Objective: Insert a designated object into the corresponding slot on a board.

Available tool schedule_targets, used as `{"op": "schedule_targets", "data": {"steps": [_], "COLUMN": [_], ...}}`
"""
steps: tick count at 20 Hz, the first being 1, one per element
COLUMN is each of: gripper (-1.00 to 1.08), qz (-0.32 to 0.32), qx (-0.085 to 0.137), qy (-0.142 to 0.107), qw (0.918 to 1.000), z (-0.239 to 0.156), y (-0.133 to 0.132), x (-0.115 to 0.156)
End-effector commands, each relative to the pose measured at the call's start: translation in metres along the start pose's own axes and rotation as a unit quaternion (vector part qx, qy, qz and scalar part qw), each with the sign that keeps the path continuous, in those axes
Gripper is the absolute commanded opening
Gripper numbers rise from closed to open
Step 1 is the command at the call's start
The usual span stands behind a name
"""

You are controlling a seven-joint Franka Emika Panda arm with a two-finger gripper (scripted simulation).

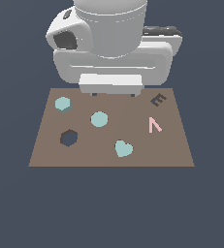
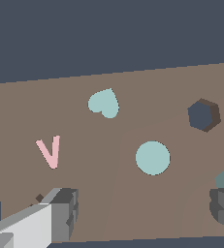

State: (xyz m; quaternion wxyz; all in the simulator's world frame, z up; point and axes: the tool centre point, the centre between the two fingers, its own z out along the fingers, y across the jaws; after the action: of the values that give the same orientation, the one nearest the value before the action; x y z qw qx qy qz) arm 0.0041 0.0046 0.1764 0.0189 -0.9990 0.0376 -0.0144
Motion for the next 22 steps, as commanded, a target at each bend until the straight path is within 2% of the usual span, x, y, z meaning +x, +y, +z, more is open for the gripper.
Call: {"op": "schedule_targets", "data": {"steps": [1,6,11,16,22], "gripper": [1.00,1.00,1.00,1.00,1.00], "qz": [0.000,-0.004,-0.015,-0.034,-0.064], "qx": [0.000,-0.001,-0.002,-0.005,-0.010], "qy": [0.000,-0.001,-0.002,-0.005,-0.009], "qw": [1.0000,1.0000,0.9999,0.9994,0.9979], "z": [0.000,0.004,0.016,0.036,0.068], "y": [0.000,0.006,0.024,0.054,0.104], "x": [0.000,-0.003,-0.011,-0.023,-0.041]}}
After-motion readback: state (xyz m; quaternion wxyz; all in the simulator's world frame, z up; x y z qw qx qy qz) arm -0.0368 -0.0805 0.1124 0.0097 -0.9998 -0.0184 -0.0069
